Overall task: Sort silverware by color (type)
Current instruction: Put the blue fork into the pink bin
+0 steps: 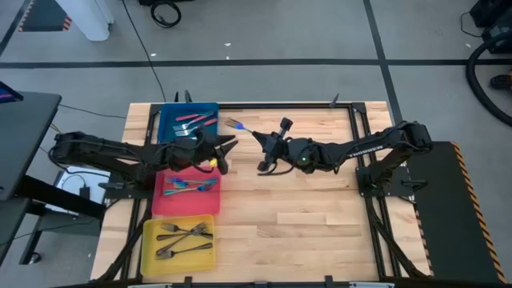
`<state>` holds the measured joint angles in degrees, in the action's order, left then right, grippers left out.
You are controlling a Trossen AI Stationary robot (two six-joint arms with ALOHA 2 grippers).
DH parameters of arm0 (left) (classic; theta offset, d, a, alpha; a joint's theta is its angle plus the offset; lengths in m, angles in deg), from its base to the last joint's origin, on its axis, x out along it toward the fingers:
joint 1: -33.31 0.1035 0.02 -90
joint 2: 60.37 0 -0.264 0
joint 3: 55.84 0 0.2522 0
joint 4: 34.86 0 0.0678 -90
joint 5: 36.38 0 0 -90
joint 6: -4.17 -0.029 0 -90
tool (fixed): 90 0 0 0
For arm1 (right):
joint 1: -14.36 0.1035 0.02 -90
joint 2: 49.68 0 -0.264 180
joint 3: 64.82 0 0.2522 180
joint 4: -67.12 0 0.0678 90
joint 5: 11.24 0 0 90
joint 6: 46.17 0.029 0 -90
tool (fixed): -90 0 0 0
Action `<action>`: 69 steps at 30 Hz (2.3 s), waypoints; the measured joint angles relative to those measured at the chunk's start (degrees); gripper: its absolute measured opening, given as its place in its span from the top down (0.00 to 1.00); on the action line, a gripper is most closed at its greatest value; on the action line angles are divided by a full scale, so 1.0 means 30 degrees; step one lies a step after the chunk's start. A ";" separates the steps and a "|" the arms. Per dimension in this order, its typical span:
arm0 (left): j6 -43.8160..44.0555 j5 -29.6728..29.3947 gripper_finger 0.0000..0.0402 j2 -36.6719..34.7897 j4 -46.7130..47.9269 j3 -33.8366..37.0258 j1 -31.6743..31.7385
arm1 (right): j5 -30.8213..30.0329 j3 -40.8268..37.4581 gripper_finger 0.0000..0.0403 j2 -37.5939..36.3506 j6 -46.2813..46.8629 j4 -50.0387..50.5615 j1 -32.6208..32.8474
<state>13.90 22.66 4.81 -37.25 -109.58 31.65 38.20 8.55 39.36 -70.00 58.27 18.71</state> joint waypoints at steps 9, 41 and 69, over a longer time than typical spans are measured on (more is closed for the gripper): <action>-0.0036 0.1778 0.76 0.1086 -0.3248 -0.0002 0.0540 | -0.0087 -0.0007 0.96 -0.0007 -0.0120 0.0168 0.0404; -0.1529 0.4181 0.97 0.1360 -0.4970 -0.0036 0.2330 | 0.1190 -0.0058 0.96 0.0022 0.0806 0.1639 0.0382; -0.1250 0.4624 0.97 -0.6878 1.1076 -0.0149 0.0355 | 0.1335 0.0015 0.89 -0.0044 0.1100 0.3278 0.0783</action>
<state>10.15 36.54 -15.82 -4.02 -110.03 32.71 42.20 8.60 39.23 -66.70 68.10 21.06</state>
